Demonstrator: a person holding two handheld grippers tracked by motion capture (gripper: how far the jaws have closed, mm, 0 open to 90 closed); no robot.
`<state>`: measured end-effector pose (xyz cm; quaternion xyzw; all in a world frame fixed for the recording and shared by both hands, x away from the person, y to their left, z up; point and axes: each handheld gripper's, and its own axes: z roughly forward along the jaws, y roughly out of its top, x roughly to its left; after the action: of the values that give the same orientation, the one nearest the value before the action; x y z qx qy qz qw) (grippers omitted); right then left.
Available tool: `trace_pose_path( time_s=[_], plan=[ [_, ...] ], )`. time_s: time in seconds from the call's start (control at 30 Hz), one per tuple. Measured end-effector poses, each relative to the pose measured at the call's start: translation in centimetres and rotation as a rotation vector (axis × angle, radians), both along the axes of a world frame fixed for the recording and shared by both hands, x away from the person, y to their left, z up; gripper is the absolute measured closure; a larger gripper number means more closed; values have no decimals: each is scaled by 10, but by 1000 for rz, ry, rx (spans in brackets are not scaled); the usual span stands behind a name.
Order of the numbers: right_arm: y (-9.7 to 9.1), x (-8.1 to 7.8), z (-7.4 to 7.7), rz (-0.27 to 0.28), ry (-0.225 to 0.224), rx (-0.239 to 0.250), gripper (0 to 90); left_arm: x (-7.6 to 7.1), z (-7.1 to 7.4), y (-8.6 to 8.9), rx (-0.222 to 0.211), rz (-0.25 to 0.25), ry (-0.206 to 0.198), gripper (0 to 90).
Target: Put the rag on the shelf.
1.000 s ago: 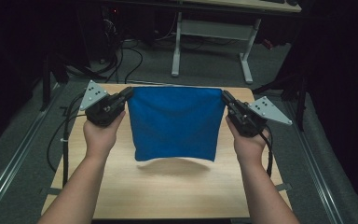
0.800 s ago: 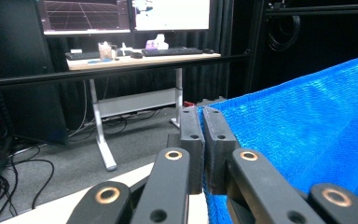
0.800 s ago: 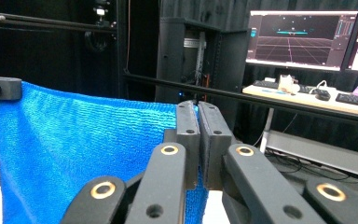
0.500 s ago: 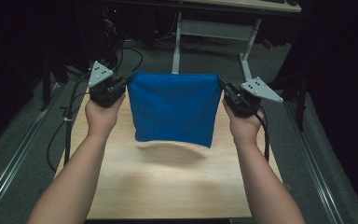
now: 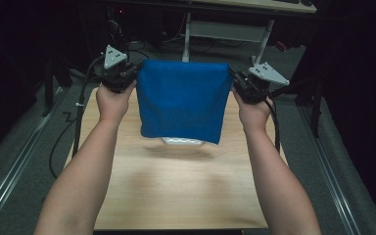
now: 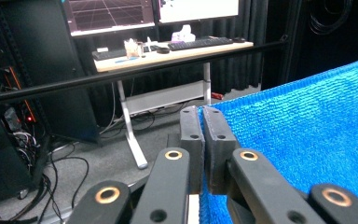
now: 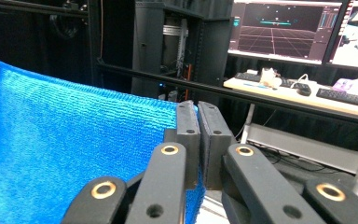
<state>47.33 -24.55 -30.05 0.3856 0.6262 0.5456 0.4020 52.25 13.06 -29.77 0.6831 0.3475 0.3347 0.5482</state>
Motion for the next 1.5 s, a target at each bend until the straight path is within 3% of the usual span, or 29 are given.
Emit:
trace_pose_path(
  time_s=[0.2,0.27,0.57,0.63,0.67,0.83,0.87,0.9,0.93,1.0,1.1,1.13,1.2,1.3,1.5],
  plan=[
    [0,19,0,-10,13,-1,888,15,-4,-1,3,12,7,878],
    [0,32,-6,-22,44,-6,888,24,-13,-6,36,29,24,875],
    [-1,49,-21,-37,88,-77,888,38,-35,-12,88,27,70,875],
    [-1,50,-23,-38,94,-78,889,39,-42,-13,99,26,87,875],
    [0,51,-28,-36,103,-91,888,41,-50,-13,99,20,115,875],
    [0,52,-43,-25,142,-106,888,40,-69,-12,111,9,166,874],
    [1,49,-52,-9,160,-131,888,37,-80,-10,112,-4,189,874],
    [1,49,-52,-9,160,-131,888,37,-80,-10,112,-4,189,874],
    [0,46,-62,-3,177,-138,888,32,-91,-9,106,-15,209,874],
    [-1,44,-70,-4,191,-132,888,30,-96,-10,107,-23,224,873],
    [-2,41,-78,-2,205,-123,888,22,-110,-11,128,-40,247,873],
    [-2,39,-86,-1,219,-131,888,19,-118,-13,147,-47,281,872],
    [-2,38,-90,-1,227,-141,888,16,-123,-13,149,-50,276,872],
    [-1,36,-108,0,269,-135,887,15,-141,-11,135,-50,316,871],
    [0,34,-133,10,321,-128,887,14,-162,-11,97,-72,358,871]
  ],
)
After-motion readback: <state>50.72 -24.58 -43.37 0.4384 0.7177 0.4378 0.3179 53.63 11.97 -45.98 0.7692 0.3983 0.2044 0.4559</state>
